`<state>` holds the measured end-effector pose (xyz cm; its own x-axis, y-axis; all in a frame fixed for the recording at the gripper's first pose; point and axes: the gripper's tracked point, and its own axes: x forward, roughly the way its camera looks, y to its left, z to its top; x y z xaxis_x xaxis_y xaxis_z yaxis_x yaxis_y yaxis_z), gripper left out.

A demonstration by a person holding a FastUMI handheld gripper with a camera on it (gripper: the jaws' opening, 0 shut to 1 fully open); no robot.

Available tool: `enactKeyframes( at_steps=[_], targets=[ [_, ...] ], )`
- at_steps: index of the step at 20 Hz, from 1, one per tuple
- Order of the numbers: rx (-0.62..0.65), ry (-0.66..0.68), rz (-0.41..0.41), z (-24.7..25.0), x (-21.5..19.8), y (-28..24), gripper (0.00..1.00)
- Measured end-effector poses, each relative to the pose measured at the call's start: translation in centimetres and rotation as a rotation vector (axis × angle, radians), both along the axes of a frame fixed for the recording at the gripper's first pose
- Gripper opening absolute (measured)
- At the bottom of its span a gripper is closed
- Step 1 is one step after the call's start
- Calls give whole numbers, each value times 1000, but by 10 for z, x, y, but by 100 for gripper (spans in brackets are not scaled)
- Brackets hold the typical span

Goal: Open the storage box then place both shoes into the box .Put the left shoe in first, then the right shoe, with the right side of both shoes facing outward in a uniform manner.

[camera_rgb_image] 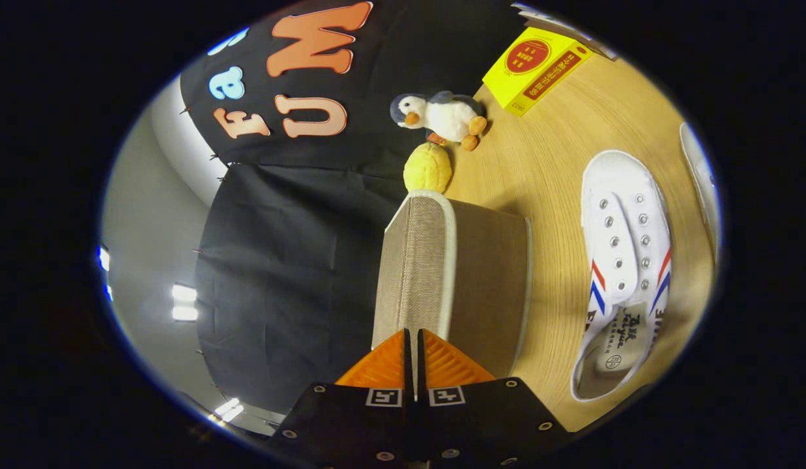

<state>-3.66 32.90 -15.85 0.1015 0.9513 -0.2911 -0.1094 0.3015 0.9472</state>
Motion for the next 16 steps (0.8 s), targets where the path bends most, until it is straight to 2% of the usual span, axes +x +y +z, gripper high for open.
enactKeyframes(
  at_steps=[3,4,5,7,9,10,13,16],
  targets=[
    [-19,14,28,-18,-7,7,1],
    [-27,2,10,-22,-6,4,5],
    [-15,-10,-25,-24,-3,1,13],
    [54,5,-79,-21,0,1,47],
    [62,40,-108,-39,0,6,81],
    [73,52,-110,-44,-3,11,85],
    [147,59,-96,-38,-7,27,86],
    [294,71,-100,-13,-5,38,85]
  ],
)
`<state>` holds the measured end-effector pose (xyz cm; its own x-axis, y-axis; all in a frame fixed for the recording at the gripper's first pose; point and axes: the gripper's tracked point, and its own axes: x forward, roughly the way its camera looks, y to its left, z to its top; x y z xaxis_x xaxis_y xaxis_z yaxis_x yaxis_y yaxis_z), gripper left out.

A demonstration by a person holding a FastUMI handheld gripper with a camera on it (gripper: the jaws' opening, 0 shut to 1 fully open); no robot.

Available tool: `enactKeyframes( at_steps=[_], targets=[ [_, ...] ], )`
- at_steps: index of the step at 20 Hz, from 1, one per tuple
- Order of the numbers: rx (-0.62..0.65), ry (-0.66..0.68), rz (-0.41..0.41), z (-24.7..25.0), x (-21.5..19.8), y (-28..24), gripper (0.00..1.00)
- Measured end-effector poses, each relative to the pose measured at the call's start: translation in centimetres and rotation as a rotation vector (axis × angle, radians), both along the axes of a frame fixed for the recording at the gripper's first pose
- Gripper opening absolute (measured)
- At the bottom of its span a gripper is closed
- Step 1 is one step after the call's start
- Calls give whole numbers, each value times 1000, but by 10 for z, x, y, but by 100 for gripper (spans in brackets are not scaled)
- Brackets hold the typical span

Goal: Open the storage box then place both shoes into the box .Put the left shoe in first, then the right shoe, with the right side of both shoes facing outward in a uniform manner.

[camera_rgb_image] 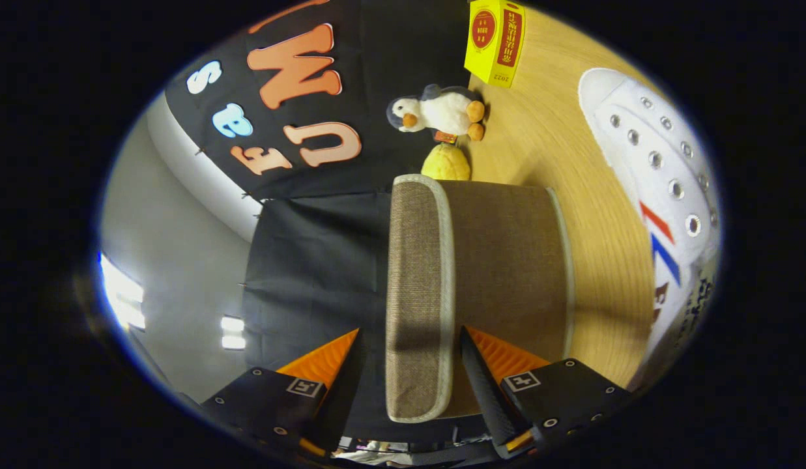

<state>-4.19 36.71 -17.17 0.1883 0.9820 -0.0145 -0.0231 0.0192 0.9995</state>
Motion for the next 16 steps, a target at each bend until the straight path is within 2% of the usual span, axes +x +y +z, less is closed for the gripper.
enactKeyframes(
  at_steps=[1,5,7,8,10,13,16],
  targets=[
    [11,-14,-8,-1,1,-2,83],
    [23,-74,-42,-2,5,-7,60],
    [-26,-77,-56,-13,6,-2,21],
    [-15,-81,-53,-6,7,-1,7],
    [-7,-145,-54,8,2,2,0],
    [-104,-203,-42,11,0,10,0],
    [-137,-251,-31,42,0,18,0]
  ],
)
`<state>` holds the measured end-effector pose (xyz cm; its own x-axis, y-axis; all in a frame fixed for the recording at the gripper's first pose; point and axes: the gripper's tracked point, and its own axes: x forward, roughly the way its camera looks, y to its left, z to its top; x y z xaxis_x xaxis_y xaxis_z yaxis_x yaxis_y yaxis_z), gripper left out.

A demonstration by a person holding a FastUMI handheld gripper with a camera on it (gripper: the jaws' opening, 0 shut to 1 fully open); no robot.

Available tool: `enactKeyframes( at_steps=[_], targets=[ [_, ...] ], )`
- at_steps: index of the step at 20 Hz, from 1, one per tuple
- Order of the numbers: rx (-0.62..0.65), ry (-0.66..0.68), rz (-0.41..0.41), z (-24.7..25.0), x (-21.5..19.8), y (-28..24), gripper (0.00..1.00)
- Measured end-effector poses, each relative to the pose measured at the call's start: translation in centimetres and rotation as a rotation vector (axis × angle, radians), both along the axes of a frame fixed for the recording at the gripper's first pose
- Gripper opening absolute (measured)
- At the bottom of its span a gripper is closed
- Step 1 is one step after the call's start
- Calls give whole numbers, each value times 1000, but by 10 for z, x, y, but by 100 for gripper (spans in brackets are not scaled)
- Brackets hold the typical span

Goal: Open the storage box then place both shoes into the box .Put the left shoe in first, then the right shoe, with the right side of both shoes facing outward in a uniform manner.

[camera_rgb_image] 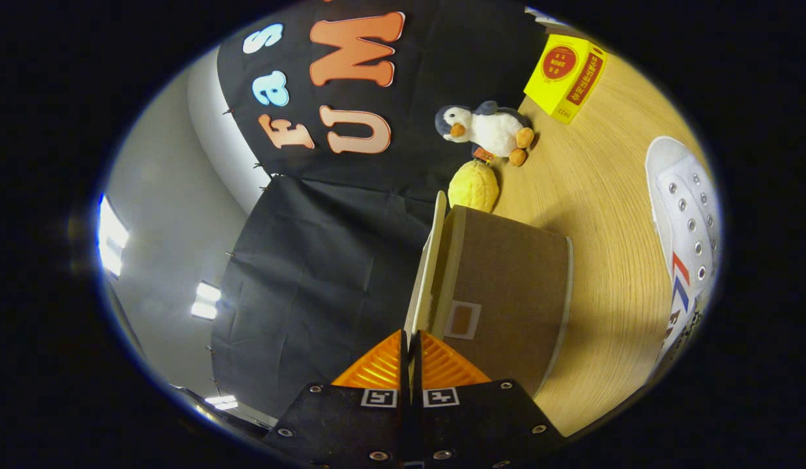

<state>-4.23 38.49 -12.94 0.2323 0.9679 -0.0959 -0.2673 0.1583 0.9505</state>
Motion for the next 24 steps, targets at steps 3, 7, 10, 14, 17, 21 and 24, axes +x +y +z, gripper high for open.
enactKeyframes(
  at_steps=[3,7,10,14,17,21,24],
  targets=[
    [11,-42,4,43,3,17,0],
    [-104,-121,3,85,2,57,0],
    [-198,-227,-1,120,-4,102,2],
    [-324,-321,48,129,-31,174,4],
    [-373,-350,71,122,-39,213,10],
    [-499,-438,70,94,-39,224,68],
    [-578,-476,44,79,-32,218,98]
  ],
)
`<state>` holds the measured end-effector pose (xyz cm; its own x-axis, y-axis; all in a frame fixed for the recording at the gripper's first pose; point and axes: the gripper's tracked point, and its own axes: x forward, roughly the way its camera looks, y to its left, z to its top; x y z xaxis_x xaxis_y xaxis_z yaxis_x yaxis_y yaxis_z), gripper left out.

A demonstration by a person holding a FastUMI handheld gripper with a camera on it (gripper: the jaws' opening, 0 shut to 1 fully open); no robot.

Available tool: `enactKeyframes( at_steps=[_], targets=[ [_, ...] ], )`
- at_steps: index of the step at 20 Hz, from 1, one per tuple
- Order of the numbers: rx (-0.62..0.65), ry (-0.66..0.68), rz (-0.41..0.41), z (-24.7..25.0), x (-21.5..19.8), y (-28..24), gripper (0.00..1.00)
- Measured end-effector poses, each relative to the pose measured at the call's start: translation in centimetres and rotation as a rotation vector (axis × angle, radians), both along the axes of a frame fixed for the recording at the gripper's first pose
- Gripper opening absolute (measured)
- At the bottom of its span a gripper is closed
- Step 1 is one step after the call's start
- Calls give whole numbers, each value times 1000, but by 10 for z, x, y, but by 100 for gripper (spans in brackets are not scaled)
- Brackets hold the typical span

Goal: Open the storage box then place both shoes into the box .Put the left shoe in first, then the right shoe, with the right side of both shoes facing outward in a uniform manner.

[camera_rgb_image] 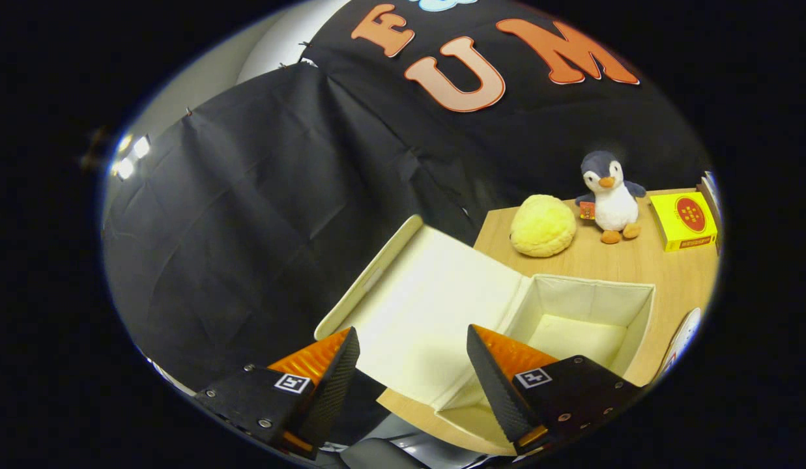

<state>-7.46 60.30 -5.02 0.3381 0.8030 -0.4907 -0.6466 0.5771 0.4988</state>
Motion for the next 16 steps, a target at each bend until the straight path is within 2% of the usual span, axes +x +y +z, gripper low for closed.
enactKeyframes(
  at_steps=[8,16],
  targets=[
    [-59,-26,-135,-21,40,-73,98],
    [-227,7,-340,-80,93,-231,98]
  ],
)
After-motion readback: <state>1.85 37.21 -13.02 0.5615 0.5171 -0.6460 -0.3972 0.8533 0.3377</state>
